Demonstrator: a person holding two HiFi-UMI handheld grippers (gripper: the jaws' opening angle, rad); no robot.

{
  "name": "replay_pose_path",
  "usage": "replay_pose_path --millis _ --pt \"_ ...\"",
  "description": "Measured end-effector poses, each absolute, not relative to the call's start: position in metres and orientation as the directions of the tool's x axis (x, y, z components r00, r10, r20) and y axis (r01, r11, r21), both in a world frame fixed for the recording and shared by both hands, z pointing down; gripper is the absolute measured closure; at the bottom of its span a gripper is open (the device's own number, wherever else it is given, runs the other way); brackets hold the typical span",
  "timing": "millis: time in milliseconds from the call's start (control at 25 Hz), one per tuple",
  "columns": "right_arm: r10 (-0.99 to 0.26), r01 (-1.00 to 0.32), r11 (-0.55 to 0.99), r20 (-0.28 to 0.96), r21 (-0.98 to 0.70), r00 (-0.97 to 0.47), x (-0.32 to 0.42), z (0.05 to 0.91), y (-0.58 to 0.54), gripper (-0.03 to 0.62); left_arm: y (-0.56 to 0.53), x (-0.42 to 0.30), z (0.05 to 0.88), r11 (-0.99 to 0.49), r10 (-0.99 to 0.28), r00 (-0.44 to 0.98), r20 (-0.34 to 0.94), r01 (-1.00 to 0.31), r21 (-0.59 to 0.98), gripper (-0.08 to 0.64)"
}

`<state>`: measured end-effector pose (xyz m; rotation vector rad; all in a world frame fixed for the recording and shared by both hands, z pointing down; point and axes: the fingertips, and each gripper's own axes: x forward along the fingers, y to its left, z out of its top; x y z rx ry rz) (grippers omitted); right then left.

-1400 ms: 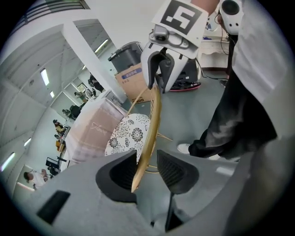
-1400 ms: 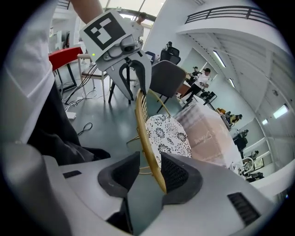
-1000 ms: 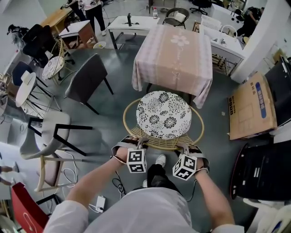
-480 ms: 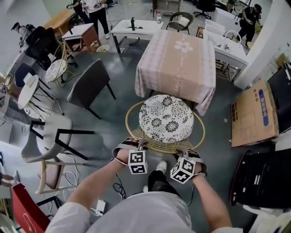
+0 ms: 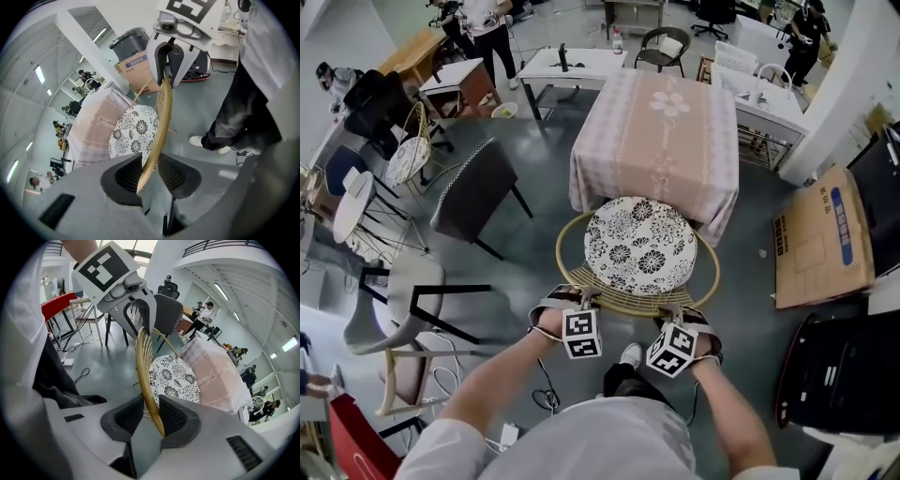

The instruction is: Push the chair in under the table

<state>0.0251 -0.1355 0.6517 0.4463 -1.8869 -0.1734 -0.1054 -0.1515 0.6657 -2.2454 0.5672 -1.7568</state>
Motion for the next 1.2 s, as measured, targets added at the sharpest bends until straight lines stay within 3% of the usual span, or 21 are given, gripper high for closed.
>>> replay_pose_path --millis 640,1200 --pt "-0.39 -0.213 0.917 0.867 0.337 -0.31 0.035 0.649 -0.201 0.505 -0.216 -0.097 0.667 -0.898 -0.423 0.12 0.898 -0.186 -0.398 0.449" --pt "-0.412 -0.249 0.903 0.871 0.351 -0.268 0.034 0.651 -0.246 0.504 -0.262 -0.098 0.668 -0.91 -0.407 0.159 0.899 -0.154 -0.385 0.449"
